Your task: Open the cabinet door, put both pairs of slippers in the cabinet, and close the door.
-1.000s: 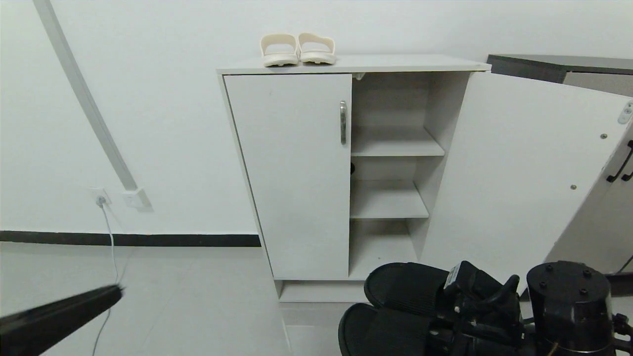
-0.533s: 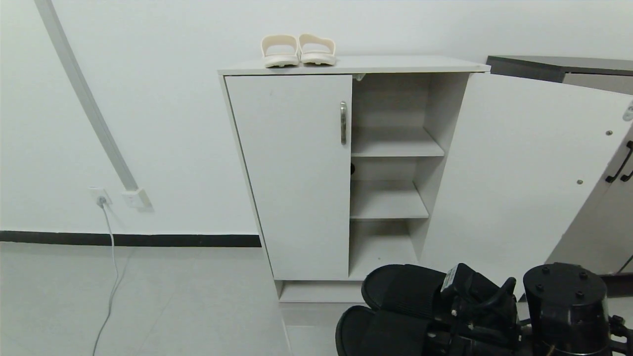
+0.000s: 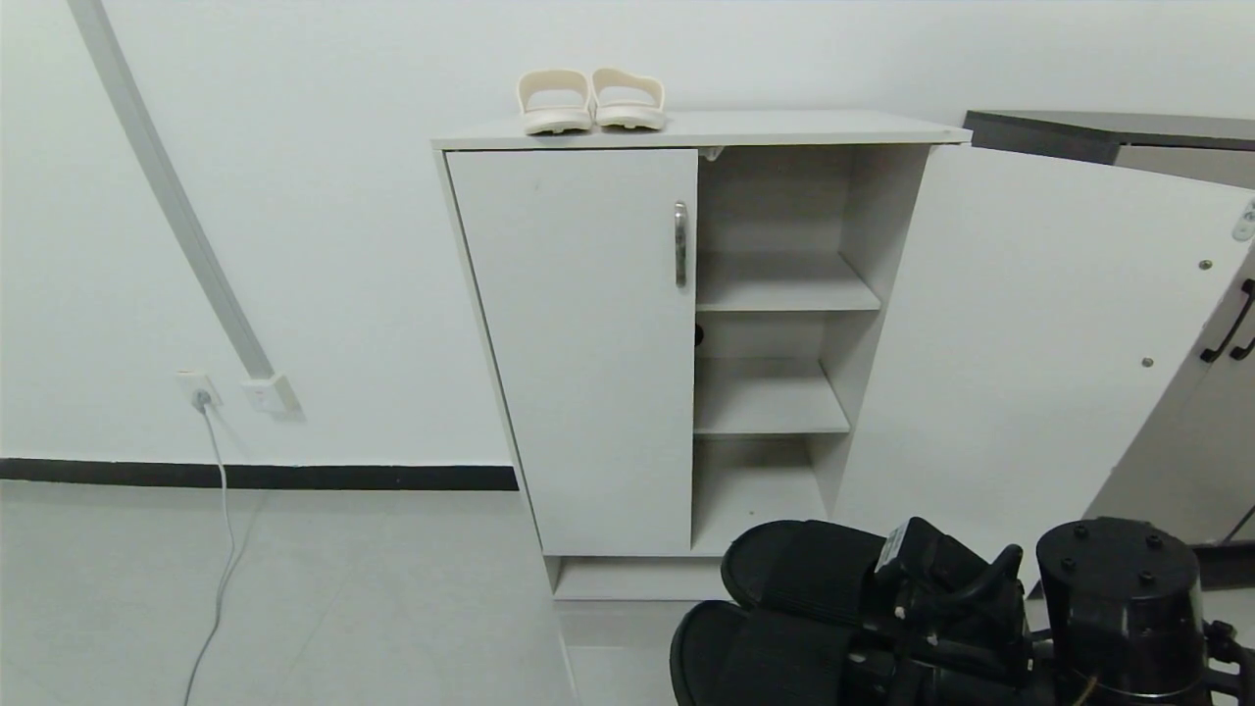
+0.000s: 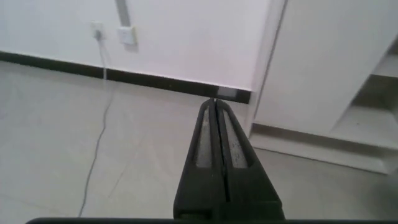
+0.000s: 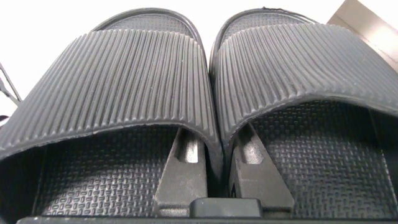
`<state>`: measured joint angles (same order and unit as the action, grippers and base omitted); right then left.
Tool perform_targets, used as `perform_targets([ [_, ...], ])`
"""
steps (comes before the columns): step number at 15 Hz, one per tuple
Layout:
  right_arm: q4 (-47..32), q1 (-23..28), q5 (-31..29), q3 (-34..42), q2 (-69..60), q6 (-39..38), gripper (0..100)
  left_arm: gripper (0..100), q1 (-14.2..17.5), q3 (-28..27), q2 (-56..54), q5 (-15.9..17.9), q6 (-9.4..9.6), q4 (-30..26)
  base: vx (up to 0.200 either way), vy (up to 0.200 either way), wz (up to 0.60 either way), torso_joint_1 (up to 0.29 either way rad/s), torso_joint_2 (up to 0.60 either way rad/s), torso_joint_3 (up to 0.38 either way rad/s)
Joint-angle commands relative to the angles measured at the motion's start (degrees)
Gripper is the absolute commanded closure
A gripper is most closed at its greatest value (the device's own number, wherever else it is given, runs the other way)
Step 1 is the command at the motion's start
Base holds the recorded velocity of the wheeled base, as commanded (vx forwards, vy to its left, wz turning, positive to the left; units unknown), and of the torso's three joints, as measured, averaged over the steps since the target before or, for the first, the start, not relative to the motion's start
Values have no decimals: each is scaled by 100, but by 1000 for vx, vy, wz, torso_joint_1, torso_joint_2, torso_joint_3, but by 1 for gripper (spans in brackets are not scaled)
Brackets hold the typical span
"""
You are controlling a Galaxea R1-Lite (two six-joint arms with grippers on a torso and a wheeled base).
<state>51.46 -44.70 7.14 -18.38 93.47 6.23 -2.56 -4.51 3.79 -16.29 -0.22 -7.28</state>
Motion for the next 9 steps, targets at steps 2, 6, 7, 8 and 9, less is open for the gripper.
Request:
perform_targets([
  [2,22,-3,6,10,84,-8,100,100,212,20,-335,460,31,25,0,0,0,0,0,0],
  [6,31,-3,6,10,128,-16,100,100,230,398,-379,2147,-119,842,0,0,0,0,0,0],
  [7,75,5,6,1,137,-25,100,100,230,398,-379,2103,-57,824,0,0,0,0,0,0],
  [8,181,-3,-2,1,172,-16,100,100,230,398,-379,2156,57,833,0,0,0,0,0,0],
  [9,242,-3,-2,-7,225,-25,100,100,230,398,-379,2182,136,842,0,0,0,0,0,0],
])
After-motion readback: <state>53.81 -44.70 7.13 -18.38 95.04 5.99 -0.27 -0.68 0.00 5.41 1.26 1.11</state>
